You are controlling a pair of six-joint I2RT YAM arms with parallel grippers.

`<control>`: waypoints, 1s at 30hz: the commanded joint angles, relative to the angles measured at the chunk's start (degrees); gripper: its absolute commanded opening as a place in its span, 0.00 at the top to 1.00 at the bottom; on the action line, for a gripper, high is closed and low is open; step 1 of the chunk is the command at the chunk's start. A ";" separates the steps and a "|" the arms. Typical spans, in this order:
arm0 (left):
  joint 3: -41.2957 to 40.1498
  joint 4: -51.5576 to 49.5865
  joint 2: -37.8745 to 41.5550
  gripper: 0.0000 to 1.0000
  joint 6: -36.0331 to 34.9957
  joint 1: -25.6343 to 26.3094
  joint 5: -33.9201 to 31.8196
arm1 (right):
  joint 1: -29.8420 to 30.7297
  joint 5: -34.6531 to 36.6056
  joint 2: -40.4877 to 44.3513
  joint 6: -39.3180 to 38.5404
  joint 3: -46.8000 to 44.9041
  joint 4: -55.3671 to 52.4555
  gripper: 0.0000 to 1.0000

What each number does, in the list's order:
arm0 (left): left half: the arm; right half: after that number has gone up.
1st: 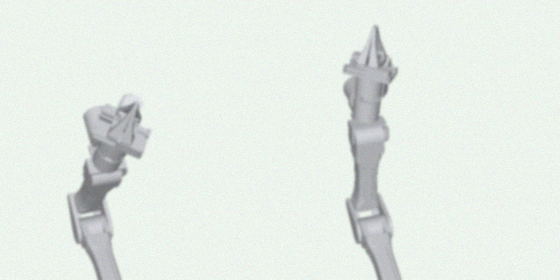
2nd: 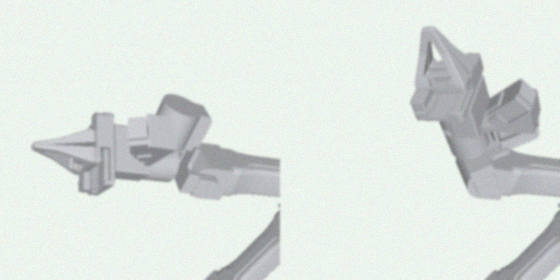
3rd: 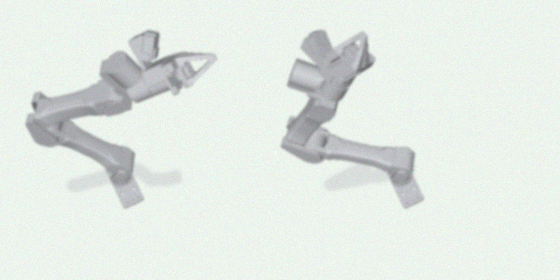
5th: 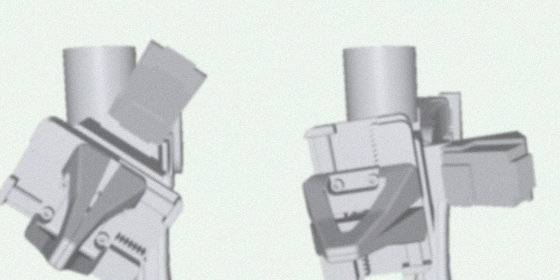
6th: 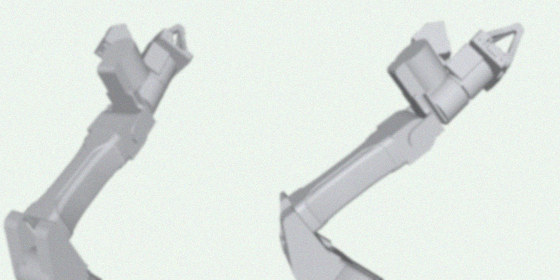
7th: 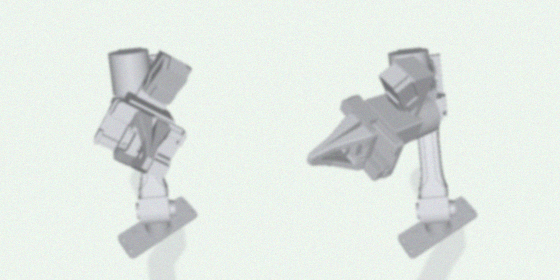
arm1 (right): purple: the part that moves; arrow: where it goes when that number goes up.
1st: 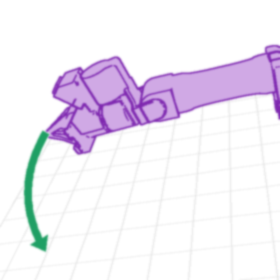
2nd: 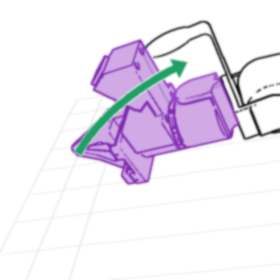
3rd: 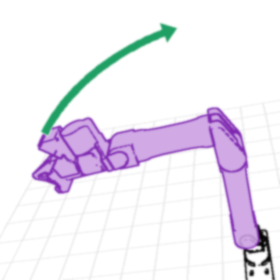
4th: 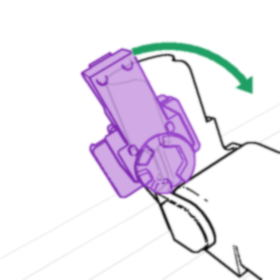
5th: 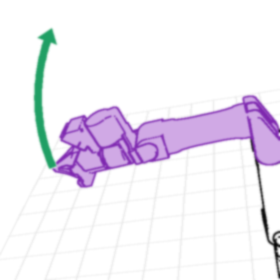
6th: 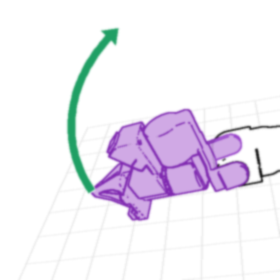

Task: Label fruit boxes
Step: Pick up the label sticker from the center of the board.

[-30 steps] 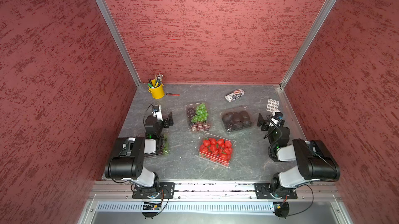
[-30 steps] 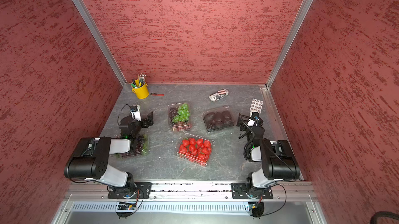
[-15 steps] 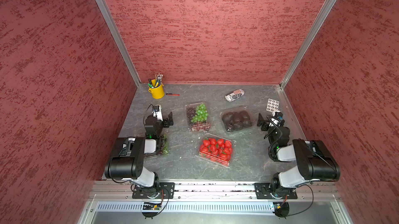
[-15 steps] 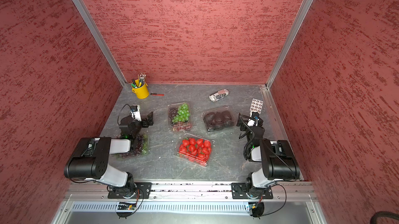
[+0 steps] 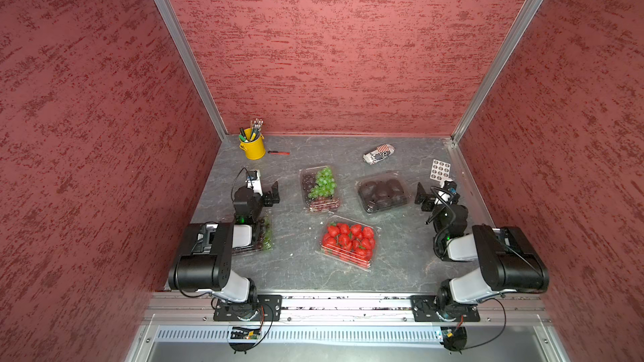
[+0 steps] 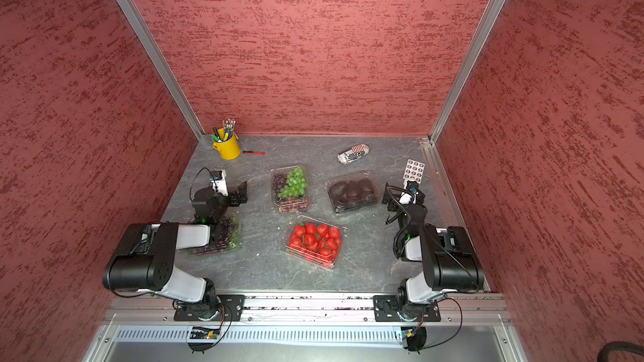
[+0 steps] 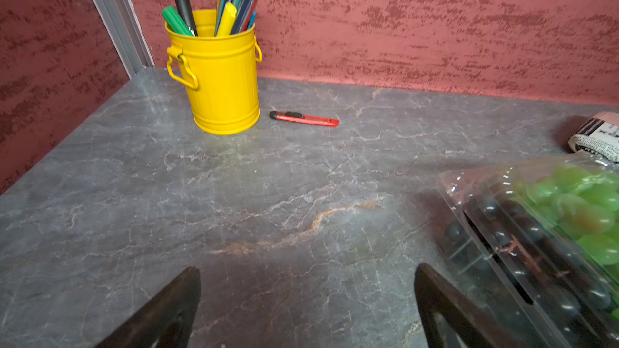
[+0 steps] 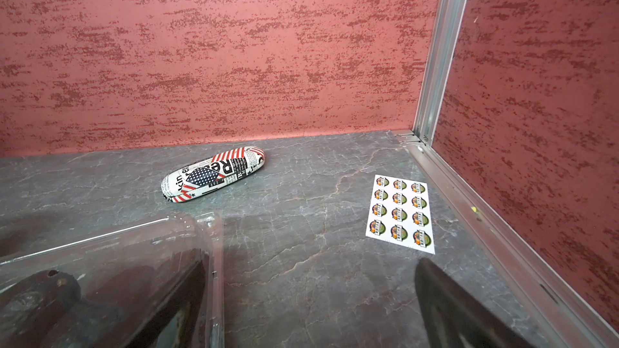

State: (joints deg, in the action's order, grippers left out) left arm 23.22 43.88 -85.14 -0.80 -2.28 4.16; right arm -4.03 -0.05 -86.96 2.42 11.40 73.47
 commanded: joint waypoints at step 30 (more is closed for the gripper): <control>28.81 -65.82 20.02 0.00 27.44 5.27 6.94 | -7.21 9.89 -27.05 22.61 64.86 -73.82 0.01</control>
State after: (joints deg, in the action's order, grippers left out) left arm 51.13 -20.34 -66.19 27.62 2.70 11.81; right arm -10.22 10.24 -112.25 25.06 72.99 4.58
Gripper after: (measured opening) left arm 0.996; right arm 0.991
